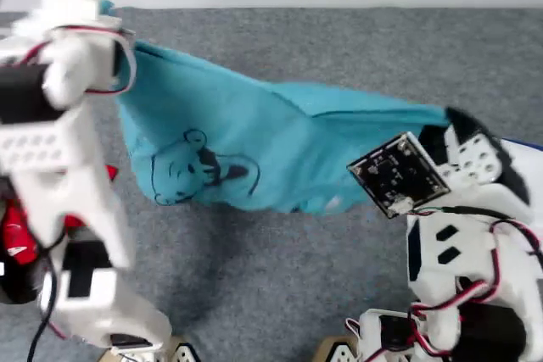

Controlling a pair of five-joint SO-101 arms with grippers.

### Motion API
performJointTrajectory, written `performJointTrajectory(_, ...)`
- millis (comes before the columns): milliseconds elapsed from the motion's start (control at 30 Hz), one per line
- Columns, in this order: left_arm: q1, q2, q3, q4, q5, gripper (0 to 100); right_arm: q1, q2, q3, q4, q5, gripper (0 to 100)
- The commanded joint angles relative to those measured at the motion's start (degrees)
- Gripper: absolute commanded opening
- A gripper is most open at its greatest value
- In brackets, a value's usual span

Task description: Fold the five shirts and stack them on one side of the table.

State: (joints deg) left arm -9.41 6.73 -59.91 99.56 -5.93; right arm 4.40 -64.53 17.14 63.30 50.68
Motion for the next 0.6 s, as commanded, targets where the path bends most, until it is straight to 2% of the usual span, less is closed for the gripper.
performJointTrajectory(0, -1.85, -9.41, -1.89, 0.97, -1.67, 0, 0.57, 0.57, -2.99, -11.56, 4.22, 0.9)
performJointTrajectory(333, -1.85, -18.46, -1.1, 0.97, -2.11, 0, 0.48, 7.08, -4.04, -41.45, 15.56, 0.9)
performJointTrajectory(567, -1.76, -22.59, 17.63, 0.97, -12.75, 0, -1.71, 18.15, -16.53, -43.21, 17.41, 1.0)
